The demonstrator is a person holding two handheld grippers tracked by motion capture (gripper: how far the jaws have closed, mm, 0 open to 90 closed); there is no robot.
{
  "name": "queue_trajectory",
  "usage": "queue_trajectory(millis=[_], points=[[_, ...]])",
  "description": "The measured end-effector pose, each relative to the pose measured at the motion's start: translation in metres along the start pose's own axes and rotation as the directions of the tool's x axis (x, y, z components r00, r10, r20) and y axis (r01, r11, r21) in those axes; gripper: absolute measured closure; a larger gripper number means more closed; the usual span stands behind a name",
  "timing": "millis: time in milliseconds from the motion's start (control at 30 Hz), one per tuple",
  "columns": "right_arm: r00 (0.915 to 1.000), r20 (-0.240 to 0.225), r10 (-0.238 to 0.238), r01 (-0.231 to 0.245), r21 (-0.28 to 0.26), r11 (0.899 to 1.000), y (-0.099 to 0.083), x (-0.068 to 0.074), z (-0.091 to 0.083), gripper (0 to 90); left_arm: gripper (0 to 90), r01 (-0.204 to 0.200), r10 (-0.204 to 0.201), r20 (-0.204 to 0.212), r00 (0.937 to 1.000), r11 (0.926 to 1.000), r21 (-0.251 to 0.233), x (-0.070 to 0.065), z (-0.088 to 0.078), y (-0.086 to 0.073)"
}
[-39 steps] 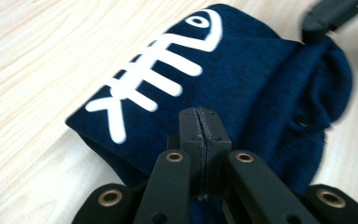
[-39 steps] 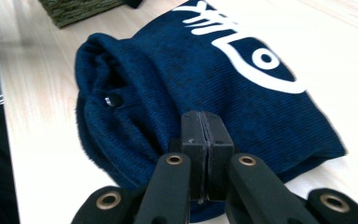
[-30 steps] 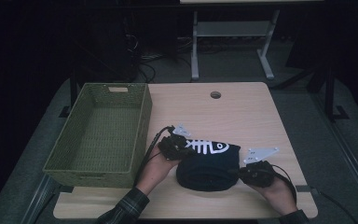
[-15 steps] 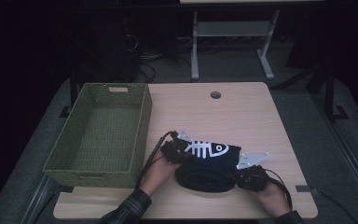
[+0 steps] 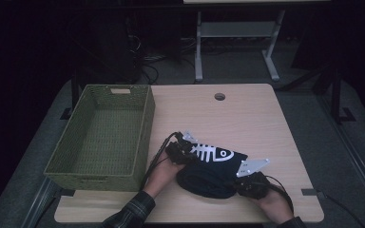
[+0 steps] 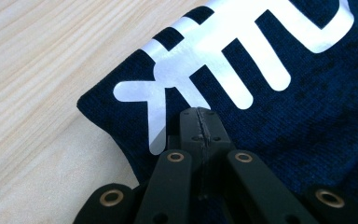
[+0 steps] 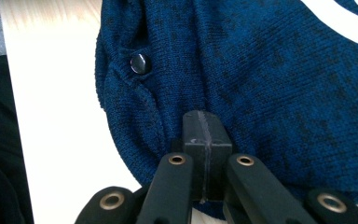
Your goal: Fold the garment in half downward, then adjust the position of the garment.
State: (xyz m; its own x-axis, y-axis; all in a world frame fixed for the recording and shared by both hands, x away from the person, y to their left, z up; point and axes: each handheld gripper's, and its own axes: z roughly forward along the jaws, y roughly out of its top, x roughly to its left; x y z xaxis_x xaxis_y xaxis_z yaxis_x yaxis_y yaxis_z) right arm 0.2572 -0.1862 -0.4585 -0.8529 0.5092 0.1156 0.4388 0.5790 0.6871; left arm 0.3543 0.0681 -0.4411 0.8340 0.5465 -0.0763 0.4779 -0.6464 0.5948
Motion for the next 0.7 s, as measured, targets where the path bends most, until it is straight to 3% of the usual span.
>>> queue_trajectory(millis=[167,300,500,700], points=[[0.9998,-0.001,-0.022,0.022,0.004,1.000,0.003,0.004,-0.001,89.9,86.7,0.008,-0.007,0.006,1.0000,0.9998,-0.016,0.000,-0.005,0.001],[1.0000,0.000,0.002,-0.002,-0.047,0.999,0.003,-0.001,-0.010,73.4,78.0,0.016,-0.016,0.014,0.9998,0.9996,-0.024,-0.003,-0.016,0.001],[0.9984,0.051,0.025,-0.020,-0.085,0.996,0.002,-0.007,-0.020,60.3,60.2,0.028,-0.027,0.021,0.9994,0.9994,-0.023,-0.005,-0.028,-0.002],[0.9873,0.136,0.083,-0.068,-0.113,0.991,-0.008,-0.014,-0.034,46.4,48.0,0.075,-0.074,0.022,0.9970,0.9964,-0.040,-0.002,-0.038,-0.010]])
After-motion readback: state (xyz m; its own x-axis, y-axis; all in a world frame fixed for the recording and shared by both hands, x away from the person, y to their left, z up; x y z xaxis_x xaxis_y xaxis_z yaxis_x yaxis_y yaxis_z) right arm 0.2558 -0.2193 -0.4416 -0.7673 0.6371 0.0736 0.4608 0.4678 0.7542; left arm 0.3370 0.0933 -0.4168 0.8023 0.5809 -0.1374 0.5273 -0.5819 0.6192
